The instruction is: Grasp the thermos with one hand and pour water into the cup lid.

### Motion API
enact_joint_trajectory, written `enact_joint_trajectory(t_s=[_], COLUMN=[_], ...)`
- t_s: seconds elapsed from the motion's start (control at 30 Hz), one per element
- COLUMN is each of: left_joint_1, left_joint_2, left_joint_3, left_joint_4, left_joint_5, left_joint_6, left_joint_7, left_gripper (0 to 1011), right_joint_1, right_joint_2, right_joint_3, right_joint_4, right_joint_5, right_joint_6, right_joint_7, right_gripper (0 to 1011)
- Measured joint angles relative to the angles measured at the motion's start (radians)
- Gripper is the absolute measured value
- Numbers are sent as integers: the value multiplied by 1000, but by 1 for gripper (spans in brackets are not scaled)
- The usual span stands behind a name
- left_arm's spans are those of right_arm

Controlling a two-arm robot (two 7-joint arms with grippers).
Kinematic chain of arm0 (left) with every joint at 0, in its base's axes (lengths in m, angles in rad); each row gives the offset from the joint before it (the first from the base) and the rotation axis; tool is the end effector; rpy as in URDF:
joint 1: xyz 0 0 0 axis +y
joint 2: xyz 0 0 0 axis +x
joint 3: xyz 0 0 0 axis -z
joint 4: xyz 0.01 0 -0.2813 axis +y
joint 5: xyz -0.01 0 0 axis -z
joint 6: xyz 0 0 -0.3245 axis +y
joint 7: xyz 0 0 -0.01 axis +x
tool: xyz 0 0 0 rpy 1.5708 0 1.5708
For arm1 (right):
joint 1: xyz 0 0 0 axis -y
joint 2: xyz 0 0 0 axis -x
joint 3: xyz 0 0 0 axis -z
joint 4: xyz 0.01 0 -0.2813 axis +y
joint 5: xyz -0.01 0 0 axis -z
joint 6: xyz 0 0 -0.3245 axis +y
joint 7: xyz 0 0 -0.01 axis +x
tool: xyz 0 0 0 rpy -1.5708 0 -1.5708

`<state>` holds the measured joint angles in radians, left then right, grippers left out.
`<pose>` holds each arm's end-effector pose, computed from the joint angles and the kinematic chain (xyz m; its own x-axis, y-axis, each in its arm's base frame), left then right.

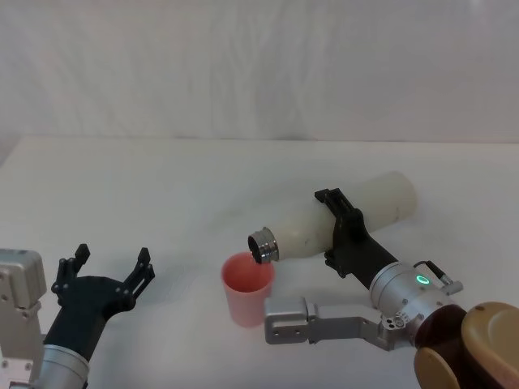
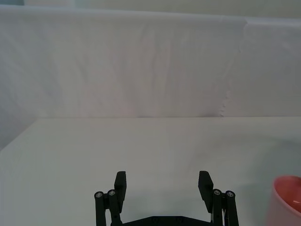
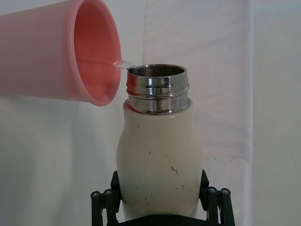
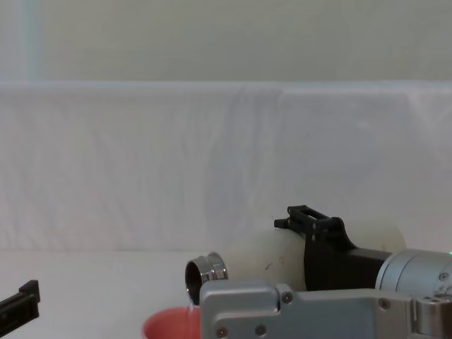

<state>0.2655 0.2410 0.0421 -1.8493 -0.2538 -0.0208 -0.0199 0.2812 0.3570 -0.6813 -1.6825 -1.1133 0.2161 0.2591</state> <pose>0.2708 0.0338 -0.2771 0.1245 0.9917 -0.0326 -0.9921 0.1240 -0.0177 0.3445 0.1122 -0.2272 0.1521 0.0472 0.9872 0.8806 0.4470 -0.1571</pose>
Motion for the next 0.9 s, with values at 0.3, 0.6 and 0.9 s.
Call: enact_joint_trajectory(t_s=[0.3, 0.6, 0.9], left_joint_1=[0, 0, 0], left_joint_2=[0, 0, 0], left_joint_3=[0, 0, 0], left_joint_4=[0, 0, 0], left_joint_5=[0, 0, 0], left_joint_6=[0, 0, 0], left_joint_7=[0, 0, 0], left_gripper=[1001, 1001, 1001], right_joint_1=[1, -1, -2], right_joint_2=[0, 1, 4], right_joint_3=[-1, -1, -1], right_joint_4=[1, 0, -2], right_joint_5=[-1, -4, -8], right_joint_6=[0, 3, 5], right_joint_7=[1, 2, 4], right_gripper=[958, 958, 958])
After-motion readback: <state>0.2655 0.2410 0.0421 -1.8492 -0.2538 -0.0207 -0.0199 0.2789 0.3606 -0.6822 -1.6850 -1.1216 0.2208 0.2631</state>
